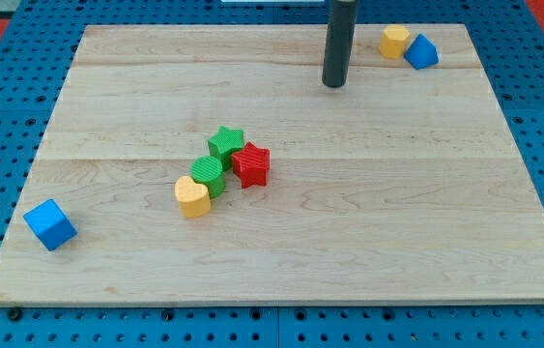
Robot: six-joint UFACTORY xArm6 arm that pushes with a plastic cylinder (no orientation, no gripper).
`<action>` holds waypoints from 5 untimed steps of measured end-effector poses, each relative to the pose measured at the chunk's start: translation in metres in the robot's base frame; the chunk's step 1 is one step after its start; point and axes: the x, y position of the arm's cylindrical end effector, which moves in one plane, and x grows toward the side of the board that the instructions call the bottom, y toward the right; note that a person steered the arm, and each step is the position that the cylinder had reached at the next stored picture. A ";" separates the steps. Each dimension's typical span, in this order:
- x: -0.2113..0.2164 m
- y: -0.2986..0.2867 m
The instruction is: Place the green star diagonally bottom left to the red circle
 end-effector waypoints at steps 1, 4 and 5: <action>0.072 -0.015; 0.140 -0.134; 0.136 -0.190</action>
